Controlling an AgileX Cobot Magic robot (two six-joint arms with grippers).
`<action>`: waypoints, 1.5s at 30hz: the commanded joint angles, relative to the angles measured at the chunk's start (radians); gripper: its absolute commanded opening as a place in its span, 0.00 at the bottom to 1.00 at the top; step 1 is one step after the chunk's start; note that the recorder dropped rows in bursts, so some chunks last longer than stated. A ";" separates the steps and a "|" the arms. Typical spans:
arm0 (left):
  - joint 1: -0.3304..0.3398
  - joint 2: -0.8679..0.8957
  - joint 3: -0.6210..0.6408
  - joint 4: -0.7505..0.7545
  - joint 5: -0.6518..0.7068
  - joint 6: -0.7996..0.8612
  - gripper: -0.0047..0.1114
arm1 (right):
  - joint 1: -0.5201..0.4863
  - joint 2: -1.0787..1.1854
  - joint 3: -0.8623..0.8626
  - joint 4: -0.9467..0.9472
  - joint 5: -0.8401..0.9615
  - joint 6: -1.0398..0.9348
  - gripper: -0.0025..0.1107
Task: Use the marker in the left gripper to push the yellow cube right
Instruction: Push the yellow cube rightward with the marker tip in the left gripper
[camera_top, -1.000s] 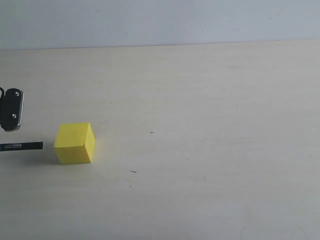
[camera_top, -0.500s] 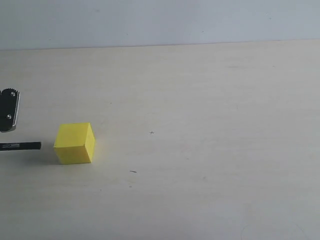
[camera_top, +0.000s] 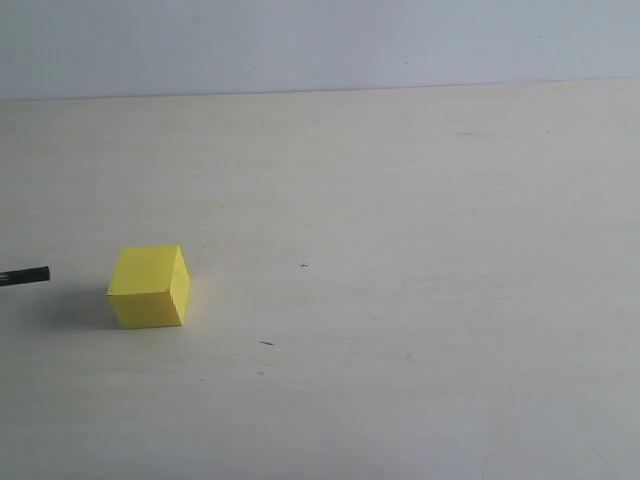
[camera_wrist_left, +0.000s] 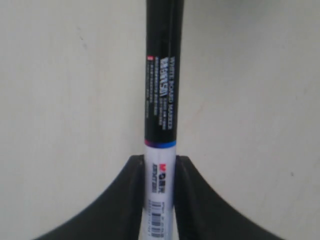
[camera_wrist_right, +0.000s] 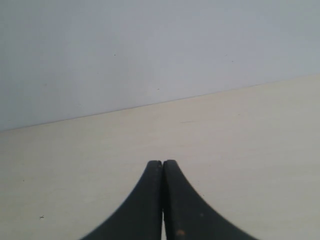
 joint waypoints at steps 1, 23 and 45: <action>-0.006 0.015 0.001 -0.077 0.010 0.099 0.04 | 0.000 -0.001 0.004 -0.003 -0.006 -0.007 0.02; -0.363 0.033 -0.016 -0.069 -0.067 0.018 0.04 | 0.000 -0.001 0.004 -0.003 -0.006 -0.007 0.02; -0.555 0.057 -0.040 -0.072 -0.013 -0.078 0.04 | 0.000 -0.001 0.004 -0.003 -0.006 -0.007 0.02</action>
